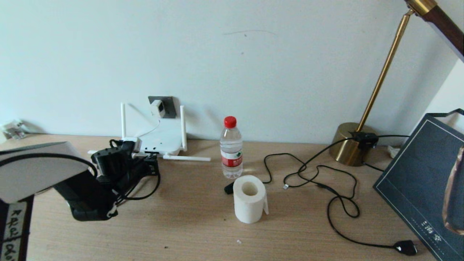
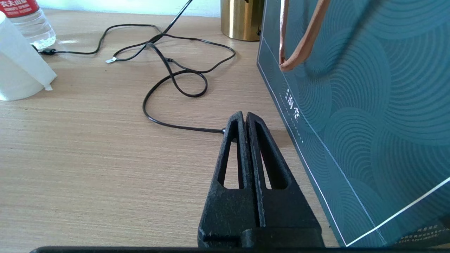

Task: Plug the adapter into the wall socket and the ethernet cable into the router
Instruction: Plug cable into router interface

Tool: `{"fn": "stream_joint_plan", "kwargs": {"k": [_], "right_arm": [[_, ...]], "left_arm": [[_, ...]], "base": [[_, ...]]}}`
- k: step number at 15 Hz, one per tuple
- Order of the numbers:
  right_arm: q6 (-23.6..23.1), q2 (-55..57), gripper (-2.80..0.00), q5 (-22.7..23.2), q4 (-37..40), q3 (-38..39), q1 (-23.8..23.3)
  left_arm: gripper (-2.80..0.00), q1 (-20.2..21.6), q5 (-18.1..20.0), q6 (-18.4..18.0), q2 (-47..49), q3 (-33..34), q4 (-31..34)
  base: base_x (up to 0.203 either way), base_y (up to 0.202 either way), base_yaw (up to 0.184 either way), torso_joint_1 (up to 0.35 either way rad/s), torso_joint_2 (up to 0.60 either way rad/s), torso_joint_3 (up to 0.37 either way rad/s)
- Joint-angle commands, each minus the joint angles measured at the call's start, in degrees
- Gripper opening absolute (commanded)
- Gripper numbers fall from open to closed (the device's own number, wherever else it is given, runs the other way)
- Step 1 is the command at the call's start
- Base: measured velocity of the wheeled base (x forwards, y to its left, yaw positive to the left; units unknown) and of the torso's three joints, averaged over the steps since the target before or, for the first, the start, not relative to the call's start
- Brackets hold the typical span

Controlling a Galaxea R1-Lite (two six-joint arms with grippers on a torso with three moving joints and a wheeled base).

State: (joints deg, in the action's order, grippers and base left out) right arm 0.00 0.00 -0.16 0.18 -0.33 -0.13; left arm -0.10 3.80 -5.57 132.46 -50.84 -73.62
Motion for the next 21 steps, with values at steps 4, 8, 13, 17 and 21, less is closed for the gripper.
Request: {"fn": "stream_joint_plan", "kwargs": {"k": [4,8,13,17,21], "right_arm": [[0.0,0.0,-2.8,-0.02,-0.01,-0.02,0.05],[0.0,0.0,-2.8,-0.02,-0.01,-0.02,0.05],[0.0,0.0,-2.8,-0.02,-0.01,-0.02,0.05],[0.0,0.0,-2.8,-0.02,-0.01,0.06,0.05],[0.0,0.0,-2.8,-0.02,-0.01,-0.02,0.05]], "left_arm": [[-2.8,0.01,0.07,-0.59,-1.47,1.01,-0.03],[-2.8,0.01,0.07,-0.59,-0.87,0.83,-0.03],[-2.8,0.01,0.07,-0.59,-0.53,0.78,-0.03],[-2.8,-0.08,0.07,-0.59,-0.44,0.57,-0.03],[-2.8,-0.08,0.07,-0.59,-0.07,0.65,-0.03]], "base": [[0.0,0.0,0.0,0.0,0.0,0.0],[0.0,0.0,0.0,0.0,0.0,0.0],[0.0,0.0,0.0,0.0,0.0,0.0],[0.0,0.0,0.0,0.0,0.0,0.0],[0.0,0.0,0.0,0.0,0.0,0.0]]}}
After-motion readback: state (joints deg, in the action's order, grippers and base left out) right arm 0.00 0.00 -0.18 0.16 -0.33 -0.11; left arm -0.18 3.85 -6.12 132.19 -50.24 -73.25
